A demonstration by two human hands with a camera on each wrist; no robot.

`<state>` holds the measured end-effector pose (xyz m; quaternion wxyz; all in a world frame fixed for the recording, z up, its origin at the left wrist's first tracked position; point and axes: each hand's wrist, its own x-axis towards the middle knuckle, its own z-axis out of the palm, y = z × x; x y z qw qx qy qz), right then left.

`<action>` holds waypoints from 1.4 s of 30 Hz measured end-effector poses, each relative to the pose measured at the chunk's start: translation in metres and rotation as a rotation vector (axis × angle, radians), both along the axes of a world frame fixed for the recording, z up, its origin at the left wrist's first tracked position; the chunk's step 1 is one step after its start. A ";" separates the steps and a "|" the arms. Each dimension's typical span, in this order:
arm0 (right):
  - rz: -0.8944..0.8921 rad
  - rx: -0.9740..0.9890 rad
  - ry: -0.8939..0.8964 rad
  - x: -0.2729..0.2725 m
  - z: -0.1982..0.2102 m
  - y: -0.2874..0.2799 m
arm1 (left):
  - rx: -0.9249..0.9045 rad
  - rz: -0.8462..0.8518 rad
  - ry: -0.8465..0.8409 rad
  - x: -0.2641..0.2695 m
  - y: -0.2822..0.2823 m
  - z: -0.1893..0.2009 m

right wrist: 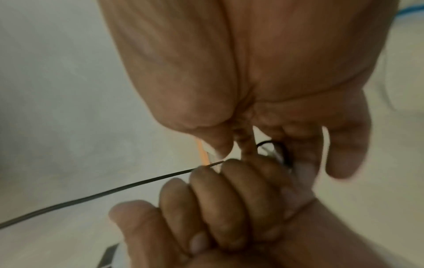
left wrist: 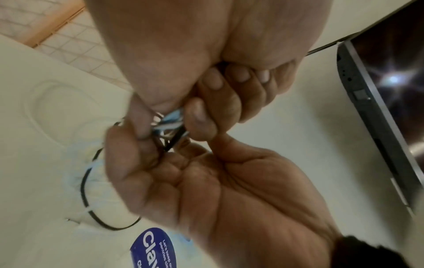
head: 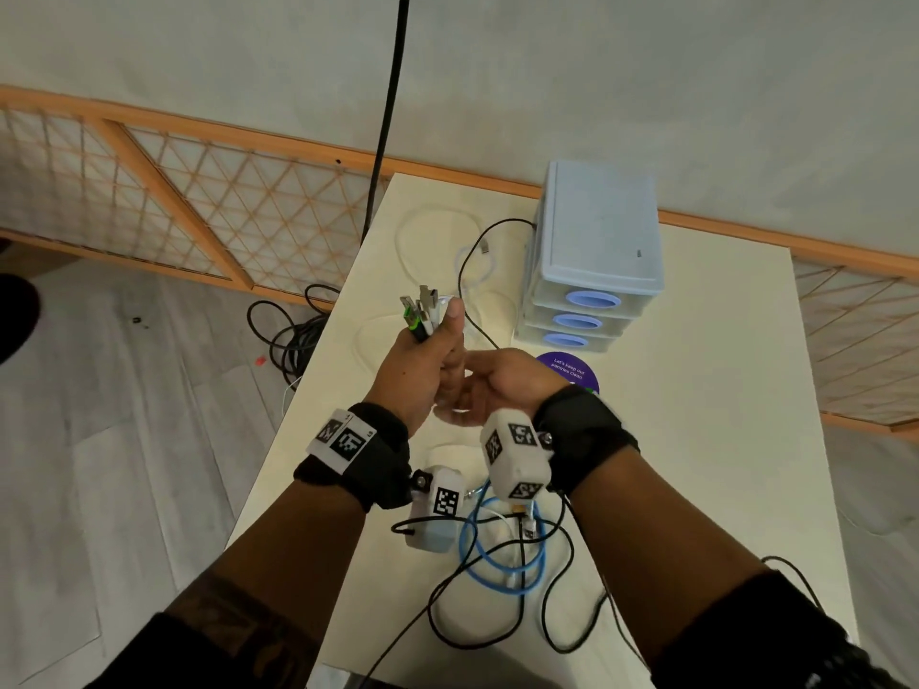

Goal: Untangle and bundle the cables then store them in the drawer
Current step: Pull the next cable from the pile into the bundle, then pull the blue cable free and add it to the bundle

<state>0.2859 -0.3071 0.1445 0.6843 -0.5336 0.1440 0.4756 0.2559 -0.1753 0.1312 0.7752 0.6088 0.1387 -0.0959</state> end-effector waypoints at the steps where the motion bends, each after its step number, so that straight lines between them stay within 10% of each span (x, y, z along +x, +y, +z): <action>1: 0.004 -0.009 -0.012 0.001 0.006 0.002 | -0.003 0.001 -0.006 -0.001 0.001 -0.002; 9: 0.087 -0.413 -0.444 0.079 0.032 0.013 | 0.092 -0.043 0.024 -0.015 0.006 -0.016; 15: -0.305 -0.310 -0.497 0.122 0.044 0.001 | 0.218 -0.052 0.122 -0.032 0.007 -0.039; 21: 0.240 -0.570 -0.768 0.100 0.047 -0.017 | 0.466 0.001 0.131 -0.018 0.005 -0.052; 26: 0.091 -0.639 -0.735 0.038 -0.001 -0.037 | 0.549 0.031 0.118 -0.001 0.001 -0.049; 34: 0.752 -0.857 -0.832 -0.039 -0.069 -0.043 | 0.499 0.017 0.112 0.003 -0.012 -0.042; 42: 1.028 -0.965 -0.869 -0.058 -0.103 -0.032 | 0.449 0.058 0.153 -0.002 -0.013 -0.038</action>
